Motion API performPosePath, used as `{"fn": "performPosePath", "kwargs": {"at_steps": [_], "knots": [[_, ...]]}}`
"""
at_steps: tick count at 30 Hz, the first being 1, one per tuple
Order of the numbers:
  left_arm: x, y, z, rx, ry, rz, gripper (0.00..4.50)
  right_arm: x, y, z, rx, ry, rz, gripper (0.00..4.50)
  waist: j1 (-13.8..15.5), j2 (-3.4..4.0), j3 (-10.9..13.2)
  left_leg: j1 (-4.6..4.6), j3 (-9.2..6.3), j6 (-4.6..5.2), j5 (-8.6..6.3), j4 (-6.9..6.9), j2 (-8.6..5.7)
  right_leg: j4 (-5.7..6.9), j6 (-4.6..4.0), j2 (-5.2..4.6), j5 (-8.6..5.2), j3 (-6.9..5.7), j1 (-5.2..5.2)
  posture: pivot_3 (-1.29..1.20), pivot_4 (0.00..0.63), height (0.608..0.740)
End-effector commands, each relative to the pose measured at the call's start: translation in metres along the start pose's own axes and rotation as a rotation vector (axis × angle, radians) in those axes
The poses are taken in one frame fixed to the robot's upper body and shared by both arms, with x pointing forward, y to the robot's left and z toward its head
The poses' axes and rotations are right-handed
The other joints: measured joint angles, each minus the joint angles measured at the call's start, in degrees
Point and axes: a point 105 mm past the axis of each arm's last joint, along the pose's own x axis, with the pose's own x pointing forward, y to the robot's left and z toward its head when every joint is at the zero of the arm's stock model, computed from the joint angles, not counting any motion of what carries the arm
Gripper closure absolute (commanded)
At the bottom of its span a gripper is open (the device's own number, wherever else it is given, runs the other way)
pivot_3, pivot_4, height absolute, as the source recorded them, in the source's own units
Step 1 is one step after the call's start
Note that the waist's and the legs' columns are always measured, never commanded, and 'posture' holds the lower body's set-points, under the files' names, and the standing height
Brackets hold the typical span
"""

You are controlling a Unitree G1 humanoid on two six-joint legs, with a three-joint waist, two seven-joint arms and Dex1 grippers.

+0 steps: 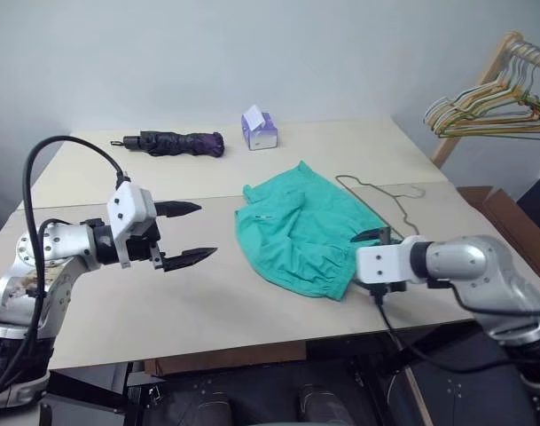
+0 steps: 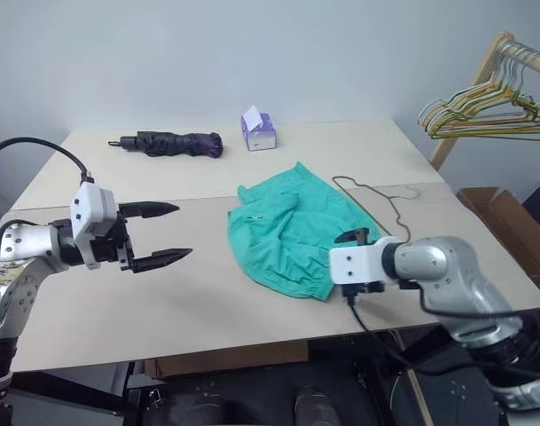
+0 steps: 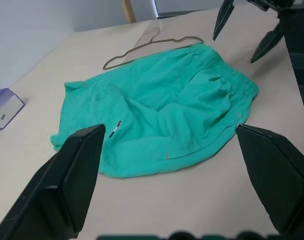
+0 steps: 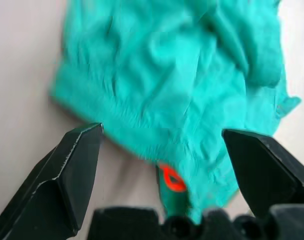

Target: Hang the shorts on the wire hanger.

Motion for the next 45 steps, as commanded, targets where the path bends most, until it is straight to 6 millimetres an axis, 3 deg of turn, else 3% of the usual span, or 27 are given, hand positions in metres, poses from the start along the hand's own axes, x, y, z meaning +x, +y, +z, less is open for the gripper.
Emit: {"fn": "performPosePath", "kwargs": {"at_steps": [1,4,10,13,21,25,29,33,39,45], "knots": [[0.001,0.004,0.008,0.052,-0.017,0.005,0.00,0.008,0.017,0.019,0.155,0.056,0.000,0.03,0.0,-0.06,0.0,-0.01,0.00,0.00,0.00,0.00,0.00,-0.01,0.10,0.00,-0.06,0.00,-0.01,-0.05,0.000,0.740],[0.001,0.004,0.008,0.055,-0.019,0.008,0.00,0.026,0.026,0.021,0.197,0.143,-0.019,0.03,0.0,-0.08,-0.1,-0.05,-0.01,0.00,0.00,0.03,-0.02,0.00,0.22,-0.01,-0.13,-0.02,-0.04,-0.05,0.000,0.740],[0.001,0.004,0.005,0.061,-0.009,0.021,0.00,0.050,0.016,0.008,0.201,0.303,-0.095,0.03,0.0,-0.09,-0.1,-0.08,-0.02,0.00,0.00,0.03,-0.02,0.00,0.15,-0.02,-0.09,-0.03,-0.08,-0.03,0.003,0.740],[0.001,0.002,0.001,0.070,0.006,0.025,0.00,0.054,0.015,0.001,0.162,0.349,-0.090,0.56,0.1,-0.09,-0.1,-0.10,-0.03,0.00,-0.01,0.03,-0.03,-0.01,0.09,-0.03,-0.06,-0.05,-0.08,-0.03,0.006,0.740],[-0.003,0.005,-0.011,0.064,0.045,0.056,0.00,0.054,0.024,-0.005,0.083,0.381,-0.060,3.22,0.0,-0.09,-0.1,-0.08,-0.05,0.01,-0.01,0.03,-0.04,0.00,0.25,-0.03,-0.15,-0.06,-0.06,-0.03,0.010,0.740],[-0.003,0.007,-0.028,0.083,0.099,0.073,0.00,0.053,0.023,-0.012,0.033,0.393,-0.074,4.47,0.0,-0.09,-0.1,-0.07,-0.04,0.01,-0.01,0.03,-0.04,0.01,0.28,-0.03,-0.17,-0.05,-0.06,-0.03,0.011,0.740],[-0.002,0.005,-0.056,0.221,0.217,0.068,0.00,0.048,0.015,-0.004,-0.023,0.285,-0.083,4.47,0.0,-0.09,-0.1,-0.07,-0.04,0.00,-0.01,0.03,-0.04,0.00,0.30,-0.03,-0.19,-0.06,-0.06,-0.04,0.007,0.740],[0.011,0.011,-0.080,0.388,0.293,0.070,0.00,0.029,0.009,0.006,-0.182,0.111,-0.023,4.47,0.2,-0.09,-0.1,-0.07,-0.04,0.00,-0.01,0.03,-0.06,-0.03,0.29,-0.06,-0.18,-0.07,-0.04,-0.07,0.000,0.740],[0.049,0.021,-0.090,0.648,0.276,0.022,0.00,-0.001,0.009,0.002,-0.317,-0.006,0.036,4.47,0.8,-0.14,-0.1,-0.08,-0.02,0.01,-0.01,0.04,-0.07,-0.13,0.08,-0.08,-0.03,-0.10,0.02,-0.10,0.000,0.740],[0.093,0.030,-0.093,0.727,0.225,0.037,0.00,-0.011,0.009,0.003,-0.297,-0.061,0.022,4.47,-0.1,-0.19,-0.1,-0.09,0.00,0.01,-0.01,0.06,-0.07,-0.13,0.03,-0.08,0.01,-0.08,0.04,-0.14,0.000,0.740]]}}
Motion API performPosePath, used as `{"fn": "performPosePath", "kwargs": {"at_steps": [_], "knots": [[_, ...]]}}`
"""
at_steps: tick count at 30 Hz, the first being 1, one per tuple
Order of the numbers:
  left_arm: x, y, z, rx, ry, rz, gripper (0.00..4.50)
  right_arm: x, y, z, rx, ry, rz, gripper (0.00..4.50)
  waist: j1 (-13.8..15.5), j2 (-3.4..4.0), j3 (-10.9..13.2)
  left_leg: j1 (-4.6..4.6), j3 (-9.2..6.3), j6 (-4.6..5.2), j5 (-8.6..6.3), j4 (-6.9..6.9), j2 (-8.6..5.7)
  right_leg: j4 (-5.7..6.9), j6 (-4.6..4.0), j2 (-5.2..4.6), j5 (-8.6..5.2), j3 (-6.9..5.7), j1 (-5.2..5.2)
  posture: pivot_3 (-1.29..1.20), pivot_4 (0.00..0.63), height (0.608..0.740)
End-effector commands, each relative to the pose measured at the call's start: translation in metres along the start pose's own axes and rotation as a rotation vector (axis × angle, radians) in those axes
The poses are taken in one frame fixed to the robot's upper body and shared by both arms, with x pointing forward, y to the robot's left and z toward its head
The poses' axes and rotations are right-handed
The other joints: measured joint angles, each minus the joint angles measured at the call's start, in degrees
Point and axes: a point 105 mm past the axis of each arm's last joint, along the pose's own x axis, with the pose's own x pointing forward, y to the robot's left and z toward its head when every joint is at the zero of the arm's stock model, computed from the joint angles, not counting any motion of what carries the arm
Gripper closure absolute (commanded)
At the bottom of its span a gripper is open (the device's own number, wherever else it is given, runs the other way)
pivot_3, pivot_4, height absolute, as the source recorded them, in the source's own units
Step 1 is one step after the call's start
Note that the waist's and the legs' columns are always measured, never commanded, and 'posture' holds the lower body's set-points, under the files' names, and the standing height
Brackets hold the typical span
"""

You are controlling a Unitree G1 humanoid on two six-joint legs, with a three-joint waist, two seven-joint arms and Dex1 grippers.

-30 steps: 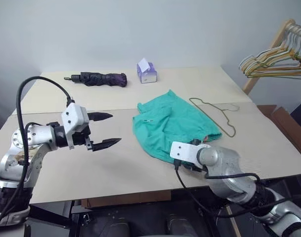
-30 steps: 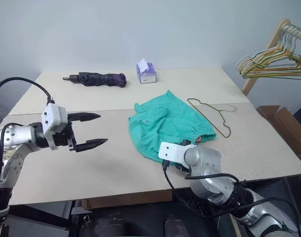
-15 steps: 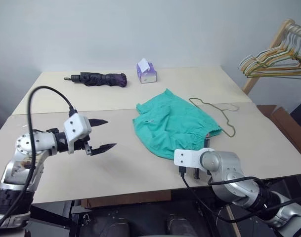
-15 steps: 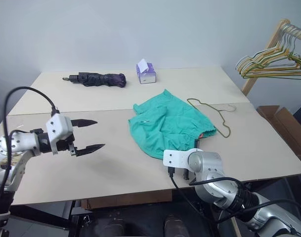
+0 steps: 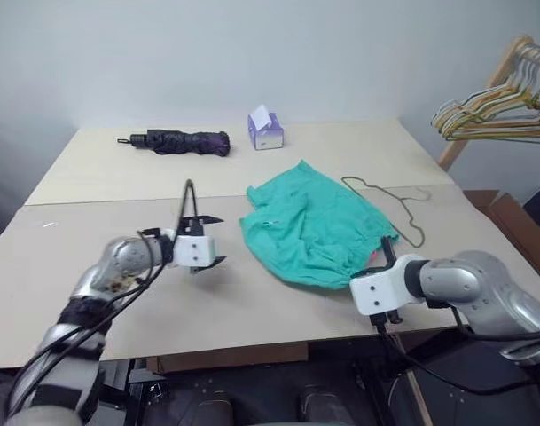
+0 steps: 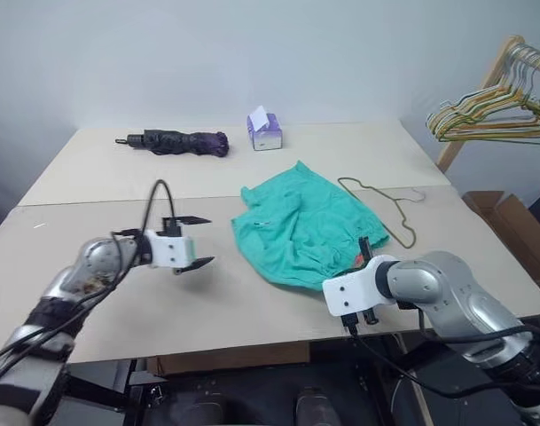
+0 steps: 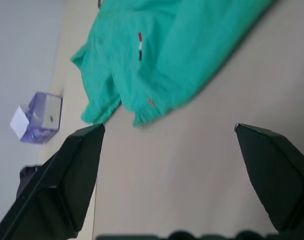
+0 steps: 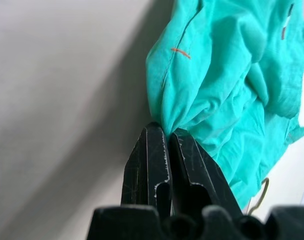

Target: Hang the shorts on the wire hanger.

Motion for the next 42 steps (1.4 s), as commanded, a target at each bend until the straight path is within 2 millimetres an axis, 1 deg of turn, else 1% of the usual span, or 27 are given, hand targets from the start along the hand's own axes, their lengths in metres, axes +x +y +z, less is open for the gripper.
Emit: {"fn": "performPosePath", "kwargs": {"at_steps": [1,4,9,13,16,18,19,20,23,26,28,29,32,35,38,42], "knots": [[0.014,0.011,0.003,0.065,-0.018,0.039,0.00,-0.009,-0.011,0.005,-0.017,-0.023,-0.064,4.47,-0.4,-0.01,0.0,-0.01,-0.01,0.00,0.00,0.01,0.00,0.00,0.00,0.00,0.00,0.00,0.00,-0.16,0.000,0.740],[0.027,0.011,0.005,0.084,-0.026,0.026,0.00,-0.012,-0.010,0.006,-0.012,-0.030,-0.078,4.47,-1.6,-0.01,0.0,-0.02,-0.01,0.02,-0.01,0.00,0.01,0.01,0.02,0.01,0.00,0.02,-0.03,-0.17,0.000,0.740],[0.039,0.001,-0.001,0.132,0.006,-0.055,0.00,-0.021,-0.013,0.010,0.020,-0.049,-0.103,4.47,-3.2,-0.02,0.0,-0.04,-0.04,0.02,-0.01,0.01,-0.03,0.01,0.22,-0.02,-0.11,0.02,-0.01,-0.21,0.000,0.740],[0.049,-0.002,-0.005,0.152,0.051,-0.083,0.00,-0.025,-0.014,0.009,0.020,-0.041,-0.105,4.47,-3.7,-0.01,-0.2,-0.03,-0.06,0.02,-0.02,0.02,-0.04,0.00,0.44,-0.04,-0.23,0.01,0.03,-0.22,0.000,0.740],[0.057,-0.003,-0.007,0.169,0.084,-0.079,0.55,-0.027,-0.015,0.010,0.029,-0.041,-0.115,4.50,-4.2,0.03,-0.3,-0.03,-0.06,0.02,-0.02,0.01,-0.05,0.00,0.48,-0.04,-0.25,0.00,0.03,-0.23,0.000,0.740],[0.061,-0.001,-0.009,0.176,0.107,-0.062,1.20,-0.027,-0.014,0.010,0.029,-0.041,-0.115,4.50,-4.6,0.04,-0.3,-0.02,-0.07,0.02,-0.02,0.01,-0.07,0.00,0.51,-0.06,-0.27,0.00,0.05,-0.23,0.000,0.740],[0.062,-0.001,-0.009,0.169,0.111,-0.058,1.42,-0.028,-0.014,0.010,0.029,-0.040,-0.115,4.50,-4.8,0.05,-0.3,-0.02,-0.08,0.02,-0.02,0.01,-0.07,0.01,0.52,-0.06,-0.28,0.00,0.05,-0.23,0.000,0.740],[0.063,0.000,-0.009,0.166,0.114,-0.054,1.84,-0.028,-0.014,0.010,0.028,-0.039,-0.116,4.50,-5.0,0.06,-0.3,-0.02,-0.08,0.02,-0.02,0.01,-0.07,0.01,0.52,-0.06,-0.28,-0.01,0.06,-0.23,0.000,0.740],[0.064,0.003,-0.008,0.164,0.118,-0.045,2.70,-0.029,-0.015,0.009,0.029,-0.037,-0.121,4.50,-5.8,0.06,-0.3,-0.04,-0.11,0.01,-0.02,0.00,-0.07,0.01,0.56,-0.06,-0.30,-0.01,0.05,-0.24,0.000,0.740],[0.063,0.009,-0.008,0.161,0.120,-0.027,3.71,-0.029,-0.017,0.009,0.029,-0.039,-0.128,4.50,-6.6,0.06,-0.3,-0.05,-0.13,0.01,-0.02,0.00,-0.09,0.01,0.57,-0.08,-0.31,-0.02,0.05,-0.24,0.000,0.740],[0.061,0.014,-0.009,0.160,0.120,-0.015,4.37,-0.028,-0.018,0.009,0.028,-0.042,-0.129,4.50,-6.8,0.06,-0.3,-0.05,-0.14,0.01,-0.02,0.00,-0.09,0.01,0.58,-0.09,-0.31,-0.03,0.05,-0.24,0.000,0.740],[0.058,0.017,-0.010,0.158,0.121,-0.008,4.47,-0.028,-0.018,0.009,0.028,-0.043,-0.131,4.50,-6.8,0.06,-0.3,-0.05,-0.14,0.01,-0.02,0.00,-0.10,0.02,0.59,-0.10,-0.31,-0.03,0.05,-0.24,0.000,0.740],[0.047,0.026,-0.013,0.156,0.117,0.007,4.47,-0.024,-0.019,0.007,0.028,-0.045,-0.135,4.50,-7.4,0.06,-0.3,-0.06,-0.17,0.01,-0.02,-0.01,-0.10,0.02,0.60,-0.09,-0.32,-0.04,0.04,-0.22,0.000,0.740],[0.029,0.033,-0.017,0.160,0.103,-0.010,4.47,-0.020,-0.022,0.004,0.022,-0.043,-0.149,4.50,-8.2,0.06,-0.3,-0.09,-0.22,0.01,-0.02,-0.02,-0.10,0.04,0.60,-0.09,-0.33,-0.06,0.01,-0.20,0.000,0.740],[0.008,0.038,-0.023,0.168,0.098,-0.032,4.47,-0.014,-0.027,0.000,0.010,-0.040,-0.179,4.50,-8.7,0.06,-0.3,-0.06,-0.22,0.01,-0.02,-0.03,-0.09,0.10,0.60,-0.09,-0.33,-0.06,-0.01,-0.18,0.000,0.740],[-0.034,0.045,-0.029,0.153,0.099,-0.063,4.47,-0.005,-0.034,-0.005,-0.014,-0.046,-0.213,4.50,-8.7,0.08,-0.3,0.00,-0.24,0.01,-0.02,-0.07,-0.08,0.24,0.63,-0.09,-0.35,-0.06,-0.01,-0.14,0.000,0.740]]}}
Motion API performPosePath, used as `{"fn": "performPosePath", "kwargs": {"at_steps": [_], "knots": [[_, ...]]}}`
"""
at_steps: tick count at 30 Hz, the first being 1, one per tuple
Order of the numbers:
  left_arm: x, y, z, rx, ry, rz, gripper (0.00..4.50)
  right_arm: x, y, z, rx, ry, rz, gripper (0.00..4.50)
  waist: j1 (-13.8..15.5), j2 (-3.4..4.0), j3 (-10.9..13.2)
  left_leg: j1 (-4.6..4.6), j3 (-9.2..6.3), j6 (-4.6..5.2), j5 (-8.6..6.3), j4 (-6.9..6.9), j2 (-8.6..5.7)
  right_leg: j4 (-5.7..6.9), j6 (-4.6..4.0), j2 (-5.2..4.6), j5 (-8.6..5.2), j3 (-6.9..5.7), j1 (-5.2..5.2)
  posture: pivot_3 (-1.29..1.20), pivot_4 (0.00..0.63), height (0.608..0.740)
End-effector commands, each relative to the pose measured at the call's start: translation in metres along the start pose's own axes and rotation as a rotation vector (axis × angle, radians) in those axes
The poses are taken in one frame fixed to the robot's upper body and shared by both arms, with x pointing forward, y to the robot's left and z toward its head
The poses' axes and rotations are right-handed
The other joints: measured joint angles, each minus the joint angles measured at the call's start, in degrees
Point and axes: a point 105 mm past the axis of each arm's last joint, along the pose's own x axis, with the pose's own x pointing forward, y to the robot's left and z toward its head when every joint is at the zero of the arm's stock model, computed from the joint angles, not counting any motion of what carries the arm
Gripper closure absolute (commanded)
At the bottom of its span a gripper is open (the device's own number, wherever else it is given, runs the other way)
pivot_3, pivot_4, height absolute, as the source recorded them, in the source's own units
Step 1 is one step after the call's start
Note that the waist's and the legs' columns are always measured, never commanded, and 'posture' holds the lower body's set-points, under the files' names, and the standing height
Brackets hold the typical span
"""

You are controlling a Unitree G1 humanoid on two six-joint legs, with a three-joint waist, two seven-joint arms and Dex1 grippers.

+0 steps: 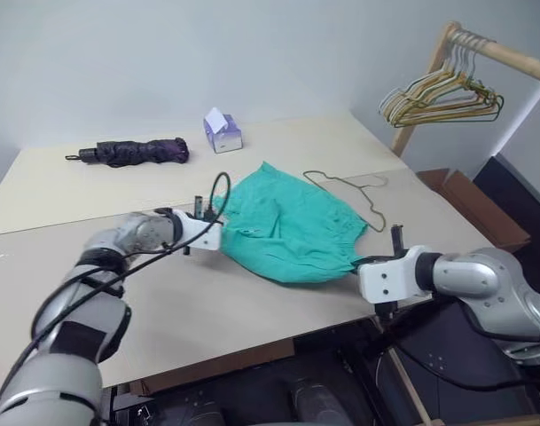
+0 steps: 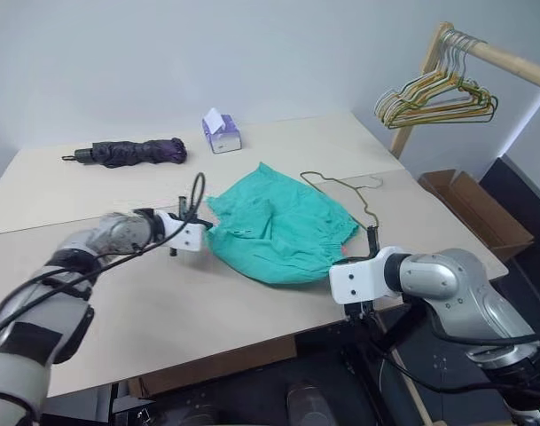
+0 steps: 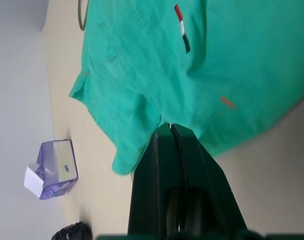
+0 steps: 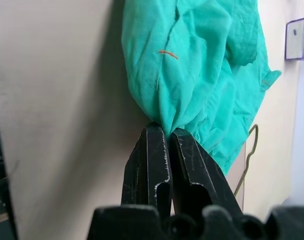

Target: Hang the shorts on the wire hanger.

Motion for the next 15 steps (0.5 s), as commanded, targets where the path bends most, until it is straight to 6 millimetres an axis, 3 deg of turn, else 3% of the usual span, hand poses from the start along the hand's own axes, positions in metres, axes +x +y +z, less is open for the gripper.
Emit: {"fn": "performPosePath", "kwargs": {"at_steps": [1,3,6,9,15], "knots": [[-0.028,0.014,0.000,-0.020,-0.033,0.034,4.47,0.001,-0.013,0.001,-0.049,-0.015,-0.059,4.50,0.2,0.01,0.0,0.00,-0.01,0.00,0.00,0.00,0.00,0.03,-0.03,0.00,0.01,0.00,-0.01,-0.14,0.000,0.740],[-0.035,0.012,-0.002,-0.068,-0.034,0.045,4.47,0.003,-0.014,0.002,-0.046,-0.033,-0.059,4.50,0.7,0.01,0.0,0.01,-0.03,0.00,0.00,0.00,0.00,0.09,-0.04,0.00,0.02,-0.01,-0.02,-0.11,0.000,0.740],[-0.040,-0.006,0.007,-0.165,-0.114,-0.050,3.93,0.006,-0.016,0.003,-0.048,-0.048,-0.062,4.50,1.8,0.03,0.0,0.03,-0.04,0.00,0.00,0.02,-0.03,0.12,-0.05,-0.03,0.02,-0.02,0.00,-0.11,0.000,0.740],[-0.034,-0.023,0.019,-0.148,-0.171,-0.138,3.01,0.008,-0.018,0.004,-0.052,-0.057,-0.066,4.50,2.9,0.03,0.0,0.02,-0.02,0.00,0.00,0.03,-0.02,0.10,-0.35,-0.03,0.20,-0.02,0.00,-0.11,0.000,0.740],[-0.004,-0.032,0.017,-0.014,-0.098,-0.122,1.16,0.006,-0.020,0.006,-0.054,-0.061,-0.069,4.50,4.3,0.03,0.0,0.01,0.00,0.01,0.00,0.11,-0.11,0.07,-0.38,-0.05,0.22,-0.01,0.04,-0.15,0.000,0.740]]}}
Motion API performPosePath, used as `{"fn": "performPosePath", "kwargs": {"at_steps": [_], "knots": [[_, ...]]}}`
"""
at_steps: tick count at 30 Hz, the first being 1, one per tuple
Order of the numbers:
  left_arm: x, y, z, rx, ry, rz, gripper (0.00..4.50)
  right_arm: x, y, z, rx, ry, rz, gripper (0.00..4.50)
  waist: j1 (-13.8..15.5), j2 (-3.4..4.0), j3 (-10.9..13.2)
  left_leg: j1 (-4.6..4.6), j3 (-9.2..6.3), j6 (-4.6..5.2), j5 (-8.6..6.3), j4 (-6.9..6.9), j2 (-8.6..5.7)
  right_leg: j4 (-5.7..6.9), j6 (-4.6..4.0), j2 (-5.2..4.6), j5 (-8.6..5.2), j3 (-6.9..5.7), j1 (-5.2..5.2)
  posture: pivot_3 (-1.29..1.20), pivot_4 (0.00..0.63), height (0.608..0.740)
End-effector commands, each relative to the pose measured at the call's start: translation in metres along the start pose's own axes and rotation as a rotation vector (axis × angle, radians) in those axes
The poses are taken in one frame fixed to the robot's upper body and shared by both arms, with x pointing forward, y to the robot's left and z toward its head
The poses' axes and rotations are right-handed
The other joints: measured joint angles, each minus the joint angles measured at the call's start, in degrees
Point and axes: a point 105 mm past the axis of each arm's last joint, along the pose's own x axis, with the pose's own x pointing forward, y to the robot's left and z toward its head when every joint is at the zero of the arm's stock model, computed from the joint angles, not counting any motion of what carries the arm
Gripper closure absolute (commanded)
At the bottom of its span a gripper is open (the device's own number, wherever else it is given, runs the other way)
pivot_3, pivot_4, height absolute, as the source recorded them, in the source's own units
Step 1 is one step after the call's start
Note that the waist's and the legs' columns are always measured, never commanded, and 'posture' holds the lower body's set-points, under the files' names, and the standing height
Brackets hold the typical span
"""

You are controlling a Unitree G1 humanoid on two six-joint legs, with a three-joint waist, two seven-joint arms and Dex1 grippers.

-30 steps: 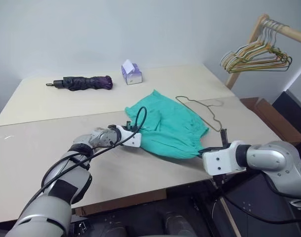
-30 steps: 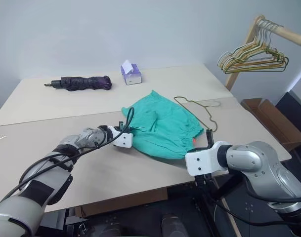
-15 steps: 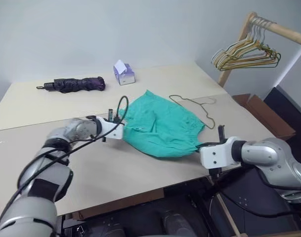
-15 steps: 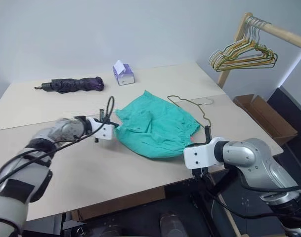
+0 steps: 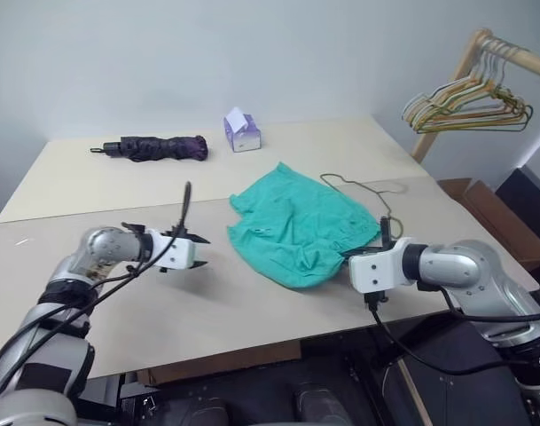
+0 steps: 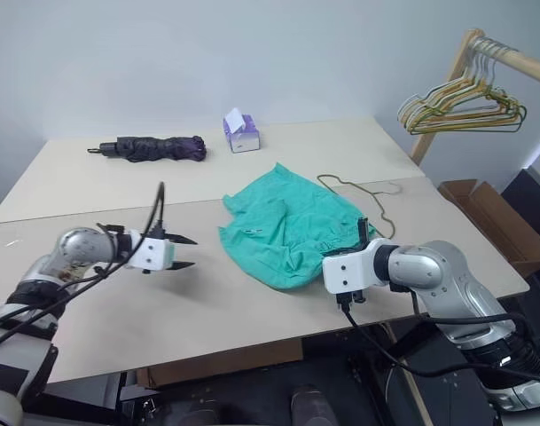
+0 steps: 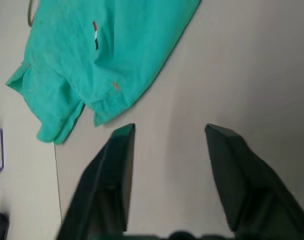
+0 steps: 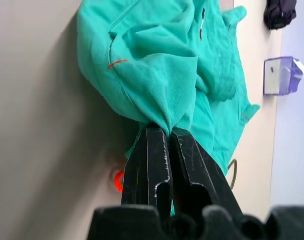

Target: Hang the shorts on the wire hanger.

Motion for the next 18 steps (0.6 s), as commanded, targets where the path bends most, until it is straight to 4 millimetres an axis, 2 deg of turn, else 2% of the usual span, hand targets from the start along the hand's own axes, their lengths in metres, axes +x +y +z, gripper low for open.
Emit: {"fn": "performPosePath", "kwargs": {"at_steps": [1,4,8,13,18], "knots": [[0.017,0.020,0.000,0.139,0.062,0.106,0.87,-0.008,-0.011,0.005,-0.038,-0.011,-0.037,4.50,0.1,0.00,0.0,0.00,0.00,0.01,0.00,0.00,0.00,-0.01,0.00,0.00,0.00,0.00,0.00,-0.15,0.000,0.740],[0.037,0.026,0.000,0.224,0.101,0.142,0.02,-0.013,-0.012,0.006,-0.038,-0.005,-0.040,4.50,0.9,-0.01,0.0,0.00,0.00,0.01,0.00,0.06,-0.08,-0.02,0.02,-0.07,0.00,0.00,0.05,-0.17,0.000,0.740],[0.058,0.040,0.007,0.333,0.125,0.238,0.02,-0.022,-0.011,0.010,-0.035,-0.010,-0.036,4.50,1.1,0.02,-0.1,-0.01,0.01,0.03,-0.02,0.07,-0.09,-0.05,0.12,-0.08,-0.06,0.02,0.06,-0.20,0.000,0.740],[0.076,0.038,0.011,0.425,0.144,0.200,0.02,-0.026,-0.015,0.015,-0.032,-0.020,-0.046,4.50,1.0,0.09,-0.3,0.00,0.02,0.03,-0.02,0.09,-0.10,-0.05,0.43,-0.09,-0.24,0.01,0.08,-0.22,0.000,0.740],[0.089,0.047,0.017,0.448,0.166,0.220,0.02,-0.028,-0.017,0.017,-0.033,-0.020,-0.058,4.50,1.1,0.21,-0.5,-0.01,0.02,0.03,-0.02,0.09,-0.13,-0.07,0.46,-0.10,-0.26,0.01,0.09,-0.23,0.000,0.740]]}}
